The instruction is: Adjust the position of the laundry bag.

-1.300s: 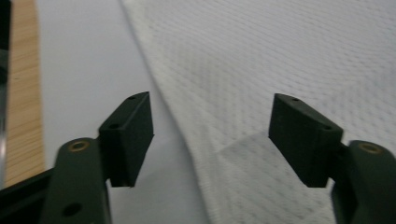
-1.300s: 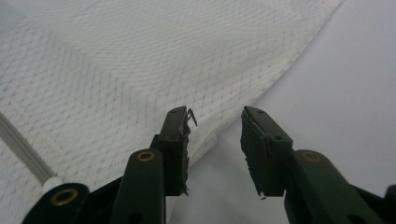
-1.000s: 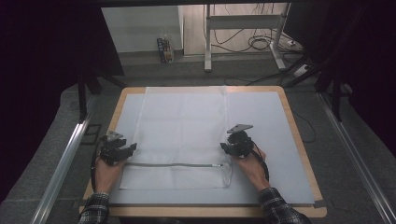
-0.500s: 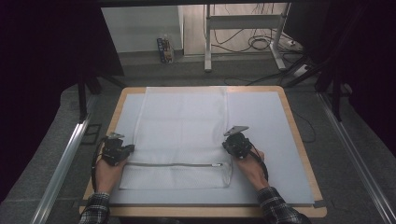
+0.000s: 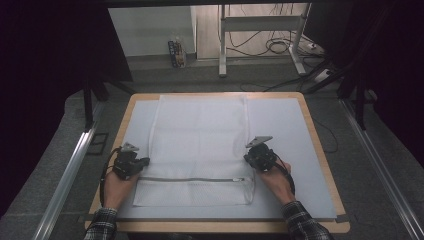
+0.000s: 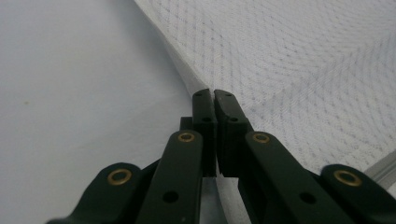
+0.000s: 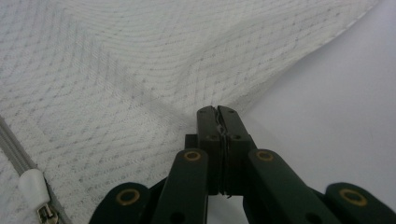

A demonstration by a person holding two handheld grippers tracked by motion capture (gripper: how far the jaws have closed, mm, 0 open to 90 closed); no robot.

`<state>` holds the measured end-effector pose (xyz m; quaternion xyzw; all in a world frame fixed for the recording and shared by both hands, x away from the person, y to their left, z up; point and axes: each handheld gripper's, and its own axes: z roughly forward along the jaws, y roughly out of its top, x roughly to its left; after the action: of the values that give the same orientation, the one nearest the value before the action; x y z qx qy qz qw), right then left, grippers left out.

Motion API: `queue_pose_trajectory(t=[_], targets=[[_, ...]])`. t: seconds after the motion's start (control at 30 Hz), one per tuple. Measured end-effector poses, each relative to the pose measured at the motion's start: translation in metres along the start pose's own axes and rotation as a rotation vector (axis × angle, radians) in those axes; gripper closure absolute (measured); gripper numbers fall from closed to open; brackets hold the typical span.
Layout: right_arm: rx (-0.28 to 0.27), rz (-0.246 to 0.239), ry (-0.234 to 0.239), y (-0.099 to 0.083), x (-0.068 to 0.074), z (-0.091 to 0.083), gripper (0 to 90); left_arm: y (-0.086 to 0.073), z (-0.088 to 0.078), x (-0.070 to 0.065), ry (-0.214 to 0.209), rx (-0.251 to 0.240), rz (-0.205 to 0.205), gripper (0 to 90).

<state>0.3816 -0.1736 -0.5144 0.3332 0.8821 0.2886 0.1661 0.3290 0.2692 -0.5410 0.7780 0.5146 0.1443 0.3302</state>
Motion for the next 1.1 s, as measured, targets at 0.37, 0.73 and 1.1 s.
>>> queue_pose_trajectory(t=[0.37,0.73,1.1], targets=[[0.015,0.033,0.014,-0.012,-0.01,-0.019,87.5,0.005,0.003,-0.019,-0.023,0.019,0.089,88.1],[0.023,0.002,-0.004,-0.022,-0.013,-0.037,87.3,0.006,0.005,-0.037,-0.048,0.031,0.153,87.8],[0.054,-0.014,-0.045,-0.033,-0.014,-0.047,87.4,0.006,0.006,-0.053,-0.089,0.042,0.191,87.7]])
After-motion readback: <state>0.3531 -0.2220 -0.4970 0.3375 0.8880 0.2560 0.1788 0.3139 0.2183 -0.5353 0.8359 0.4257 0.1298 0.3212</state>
